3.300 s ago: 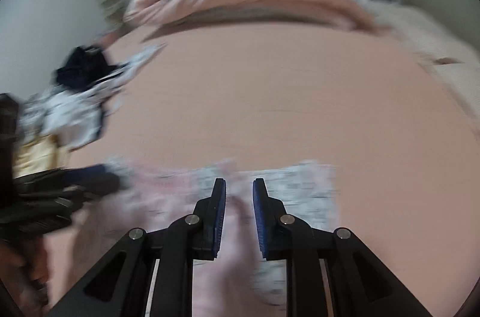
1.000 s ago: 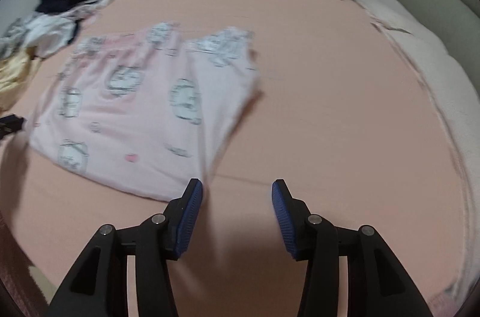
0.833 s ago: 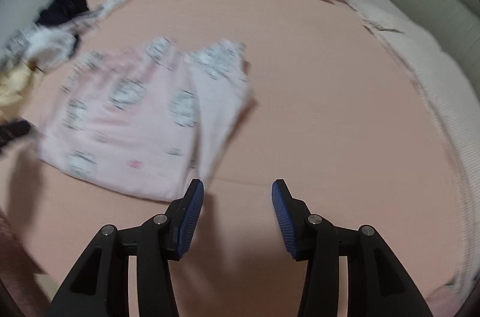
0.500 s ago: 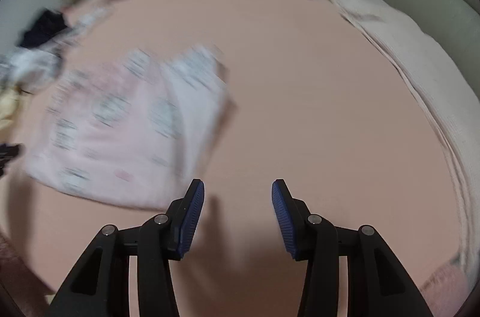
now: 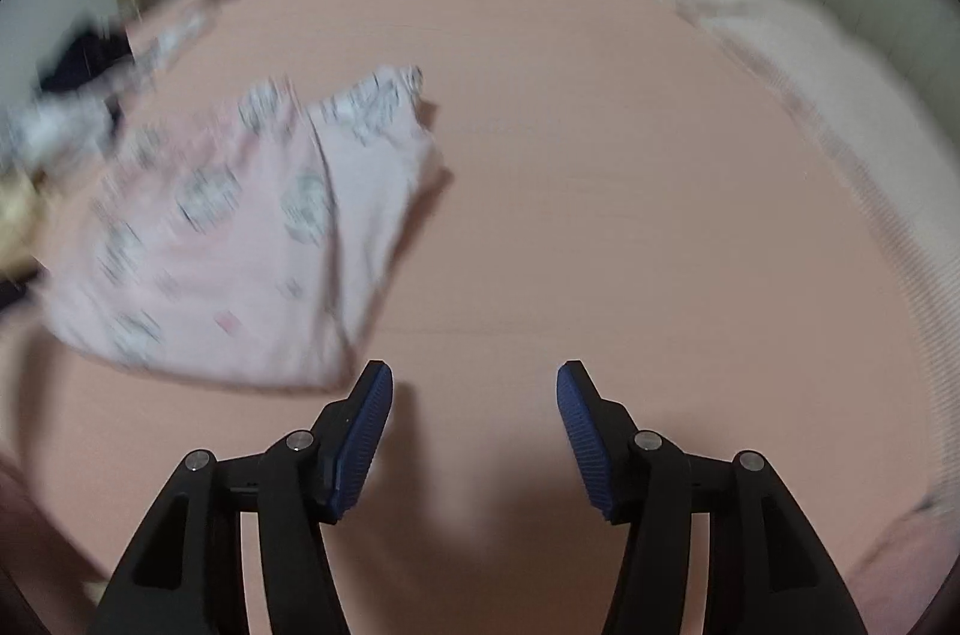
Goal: Fold clothes
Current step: 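Grasp the folded pants bundle edge with the right tool and lift it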
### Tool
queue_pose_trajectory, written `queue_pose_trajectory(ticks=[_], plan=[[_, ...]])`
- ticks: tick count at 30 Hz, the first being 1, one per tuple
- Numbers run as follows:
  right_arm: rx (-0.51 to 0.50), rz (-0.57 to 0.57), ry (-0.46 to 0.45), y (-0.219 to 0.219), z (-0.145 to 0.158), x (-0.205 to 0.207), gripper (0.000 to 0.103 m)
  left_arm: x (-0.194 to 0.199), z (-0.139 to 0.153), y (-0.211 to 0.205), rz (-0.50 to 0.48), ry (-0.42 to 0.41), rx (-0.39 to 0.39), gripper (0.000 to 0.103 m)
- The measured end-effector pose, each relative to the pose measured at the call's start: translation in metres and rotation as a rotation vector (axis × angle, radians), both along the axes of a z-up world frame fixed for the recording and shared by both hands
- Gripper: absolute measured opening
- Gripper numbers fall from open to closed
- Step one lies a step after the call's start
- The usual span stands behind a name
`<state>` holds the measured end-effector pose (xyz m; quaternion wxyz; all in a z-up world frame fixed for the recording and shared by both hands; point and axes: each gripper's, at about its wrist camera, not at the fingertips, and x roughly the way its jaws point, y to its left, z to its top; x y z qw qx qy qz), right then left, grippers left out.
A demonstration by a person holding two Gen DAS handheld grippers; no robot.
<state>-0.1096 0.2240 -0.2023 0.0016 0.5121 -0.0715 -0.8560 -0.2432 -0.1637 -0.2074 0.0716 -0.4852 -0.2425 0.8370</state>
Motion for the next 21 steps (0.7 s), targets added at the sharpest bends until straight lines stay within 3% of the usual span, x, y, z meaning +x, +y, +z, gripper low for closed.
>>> queue_pose_trajectory(ticks=[2,4,7,10,15,16,17,18,19,21], plan=[[-0.135,-0.014,-0.009,0.012,0.0,-0.016,0.058,0.004,0.01,0.02,-0.056,-0.002,0.035,0.055],[-0.224,-0.032,-0.022,0.019,-0.003,-0.036,0.058,0.005,0.018,0.041,-0.079,-0.009,0.009,0.056],[-0.333,-0.018,-0.053,0.012,-0.013,-0.049,0.058,-0.017,0.006,0.056,-0.124,-0.047,0.024,0.056],[-0.35,0.03,-0.059,0.009,-0.028,-0.072,0.061,-0.013,0.007,0.076,-0.138,-0.07,0.017,0.056],[-0.341,0.145,-0.05,-0.013,-0.036,-0.103,0.06,-0.003,0.018,0.114,-0.173,-0.03,-0.125,0.054],[-0.334,0.152,-0.04,-0.014,-0.033,-0.102,0.052,-0.004,0.017,0.12,-0.176,-0.024,-0.153,0.046],[-0.327,0.157,-0.029,-0.015,-0.029,-0.099,0.045,-0.004,0.018,0.125,-0.177,-0.017,-0.176,0.025],[-0.319,0.162,-0.018,-0.017,-0.025,-0.097,0.034,-0.005,0.018,0.127,-0.186,-0.017,-0.171,0.016],[-0.312,0.166,-0.006,-0.018,-0.021,-0.095,0.022,-0.005,0.019,0.13,-0.194,-0.02,-0.154,0.01],[-0.297,0.176,0.016,-0.02,-0.013,-0.09,0.011,-0.003,0.024,0.137,-0.209,-0.012,-0.182,0.009]])
